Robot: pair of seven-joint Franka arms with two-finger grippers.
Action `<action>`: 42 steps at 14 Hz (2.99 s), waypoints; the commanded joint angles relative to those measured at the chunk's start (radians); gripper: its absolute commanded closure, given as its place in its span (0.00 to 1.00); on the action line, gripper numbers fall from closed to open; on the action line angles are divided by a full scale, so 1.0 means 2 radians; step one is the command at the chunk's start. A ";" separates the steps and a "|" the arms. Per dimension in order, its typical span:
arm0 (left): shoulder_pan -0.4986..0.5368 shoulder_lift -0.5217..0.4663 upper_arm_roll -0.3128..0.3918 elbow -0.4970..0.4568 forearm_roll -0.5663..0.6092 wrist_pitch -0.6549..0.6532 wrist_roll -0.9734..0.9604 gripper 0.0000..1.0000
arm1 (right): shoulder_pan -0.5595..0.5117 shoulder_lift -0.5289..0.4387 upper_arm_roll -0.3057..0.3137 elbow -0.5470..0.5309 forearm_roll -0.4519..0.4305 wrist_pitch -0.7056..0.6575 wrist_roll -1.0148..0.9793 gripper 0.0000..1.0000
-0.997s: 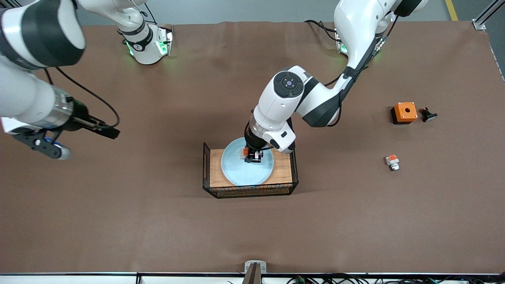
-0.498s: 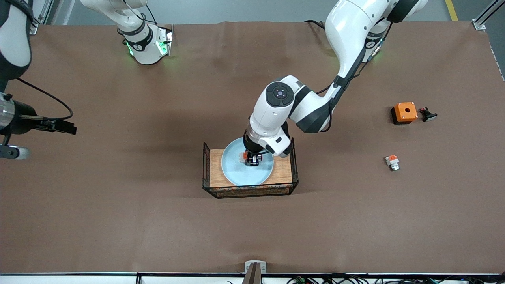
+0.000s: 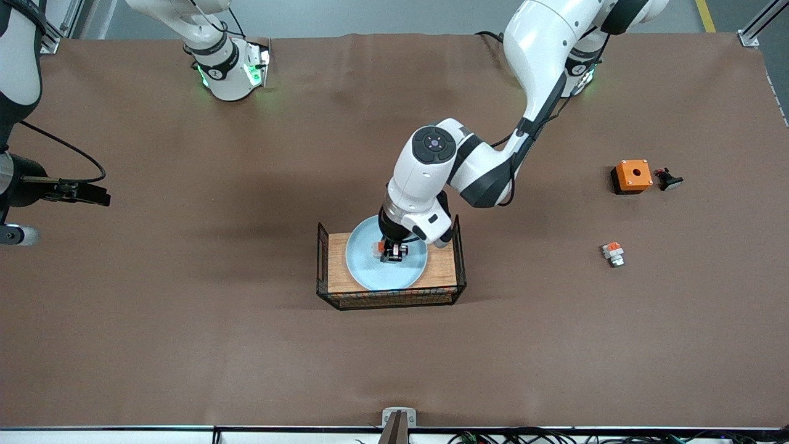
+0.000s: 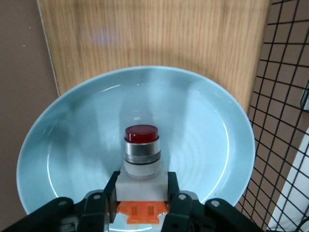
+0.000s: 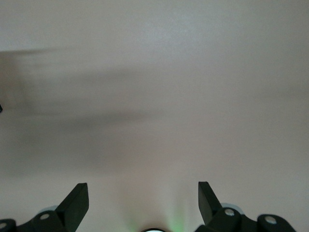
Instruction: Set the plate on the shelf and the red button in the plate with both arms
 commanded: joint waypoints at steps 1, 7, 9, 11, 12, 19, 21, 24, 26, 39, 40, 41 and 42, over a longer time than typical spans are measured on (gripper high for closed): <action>-0.006 0.009 0.007 0.014 0.011 0.004 -0.004 0.08 | -0.006 -0.007 0.003 -0.001 -0.012 -0.003 -0.033 0.00; 0.003 -0.016 0.007 0.013 0.011 0.001 -0.005 0.00 | -0.013 -0.006 0.003 -0.001 -0.009 -0.003 -0.027 0.00; 0.008 -0.028 0.008 0.012 0.010 -0.001 -0.004 0.00 | -0.014 -0.006 0.004 0.002 -0.011 -0.003 -0.029 0.00; 0.028 -0.054 0.005 0.004 0.012 -0.015 -0.001 0.00 | -0.014 -0.006 0.003 0.021 -0.008 -0.004 -0.029 0.00; 0.036 -0.065 0.004 0.004 0.011 -0.034 0.003 0.00 | -0.014 -0.008 0.003 0.024 -0.006 -0.004 -0.029 0.00; 0.110 -0.145 0.000 -0.005 -0.006 -0.166 0.195 0.00 | -0.030 -0.050 0.003 0.019 0.024 -0.053 -0.025 0.00; 0.138 -0.158 0.000 -0.006 -0.035 -0.206 0.320 0.00 | -0.031 -0.070 0.004 0.002 0.025 -0.043 -0.025 0.00; 0.182 -0.168 0.000 -0.005 -0.062 -0.259 0.484 0.00 | -0.033 -0.096 0.004 -0.034 0.025 -0.026 -0.025 0.00; 0.207 -0.170 0.001 -0.005 -0.062 -0.275 0.564 0.00 | -0.034 -0.117 0.004 -0.059 0.021 -0.014 -0.024 0.00; 0.364 -0.279 0.003 -0.109 -0.055 -0.355 1.016 0.01 | -0.028 -0.179 0.004 -0.115 0.021 0.014 -0.024 0.00; 0.371 -0.295 0.003 -0.126 -0.055 -0.348 1.032 0.01 | -0.029 -0.180 0.004 -0.115 0.022 0.014 -0.024 0.00; 0.374 -0.309 0.003 -0.143 -0.055 -0.341 1.043 0.01 | -0.029 -0.182 0.004 -0.116 0.022 0.014 -0.024 0.00; 0.376 -0.319 0.003 -0.159 -0.055 -0.332 1.046 0.01 | -0.029 -0.183 0.004 -0.119 0.022 0.015 -0.024 0.00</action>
